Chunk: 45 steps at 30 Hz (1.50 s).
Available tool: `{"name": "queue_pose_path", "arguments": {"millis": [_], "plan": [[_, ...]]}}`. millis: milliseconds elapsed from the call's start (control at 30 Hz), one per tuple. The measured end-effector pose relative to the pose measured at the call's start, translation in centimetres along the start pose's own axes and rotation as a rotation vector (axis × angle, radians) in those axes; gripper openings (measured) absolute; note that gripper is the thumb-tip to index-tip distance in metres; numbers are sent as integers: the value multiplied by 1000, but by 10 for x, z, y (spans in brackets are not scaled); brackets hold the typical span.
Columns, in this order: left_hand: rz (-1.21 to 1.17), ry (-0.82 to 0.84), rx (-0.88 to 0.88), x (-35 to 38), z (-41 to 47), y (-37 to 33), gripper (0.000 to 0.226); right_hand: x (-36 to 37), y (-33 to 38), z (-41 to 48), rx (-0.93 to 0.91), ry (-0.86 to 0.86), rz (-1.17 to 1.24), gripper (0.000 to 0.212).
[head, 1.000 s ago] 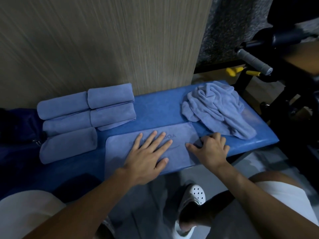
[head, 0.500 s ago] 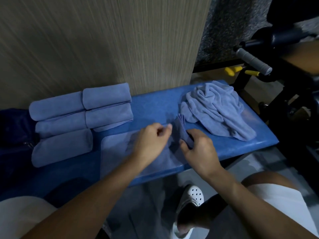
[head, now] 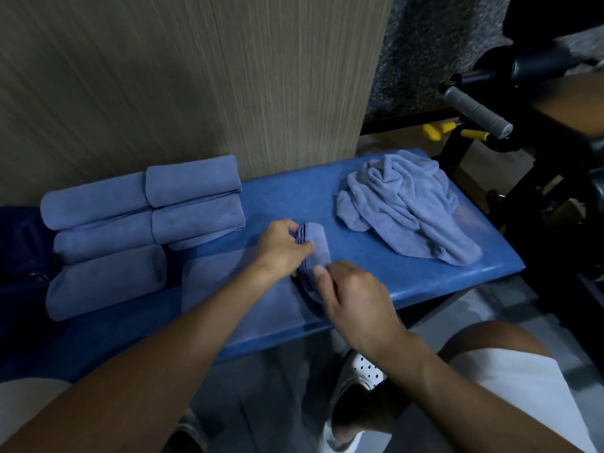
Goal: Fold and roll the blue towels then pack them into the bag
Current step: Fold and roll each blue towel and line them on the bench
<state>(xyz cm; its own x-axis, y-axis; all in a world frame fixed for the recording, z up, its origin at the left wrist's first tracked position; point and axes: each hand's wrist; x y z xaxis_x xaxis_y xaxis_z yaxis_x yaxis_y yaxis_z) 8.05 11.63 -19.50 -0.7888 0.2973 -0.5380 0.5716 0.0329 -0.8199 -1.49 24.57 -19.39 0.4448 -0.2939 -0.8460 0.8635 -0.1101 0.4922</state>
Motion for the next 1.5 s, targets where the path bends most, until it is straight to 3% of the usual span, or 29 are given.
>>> {"name": "queue_pose_path", "arguments": {"millis": [67,133,300,433,533,700,833,967,1033,1200,1367,1500], "plan": [[25,16,18,-5,-2,2,22,2,-5,1,115,3,63,32],[90,13,81,-9,-4,4,28,4,-7,-2,178,74,72,36],[249,16,183,-19,-7,11,31,12,-7,-5,153,166,-78,52],[361,48,222,-21,-9,16,49,10,-5,-4,142,177,-106,48],[549,35,348,-22,-10,23,60,11,-2,-4,145,191,-125,44],[721,62,501,-26,-7,34,55,11,-1,-7,141,219,-166,69],[831,-35,506,-31,-8,42,50,12,-2,-3,113,209,-194,78],[751,-105,540,-33,-6,51,52,4,2,-1,-45,99,-201,79],[693,-40,603,-36,-3,55,58,3,2,-3,-161,113,-266,73],[703,205,895,-44,0,62,75,4,-3,-3,-245,-7,-188,30],[749,239,990,-51,6,59,63,7,-3,-4,-239,-62,-146,15],[670,159,1116,-53,12,63,36,7,1,-4,-237,-86,-111,16]]}}
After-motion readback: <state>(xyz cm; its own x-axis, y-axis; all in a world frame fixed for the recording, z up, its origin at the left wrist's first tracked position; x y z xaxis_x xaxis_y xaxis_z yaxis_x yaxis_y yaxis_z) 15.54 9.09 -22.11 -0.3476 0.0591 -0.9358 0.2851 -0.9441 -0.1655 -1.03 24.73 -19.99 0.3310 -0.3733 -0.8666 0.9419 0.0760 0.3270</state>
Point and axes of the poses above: each hand's wrist, its own z-axis towards the middle knuckle, its own x-axis out of the palm, y = z × x, and after that the axes turned 3 degrees about -y, right-handed
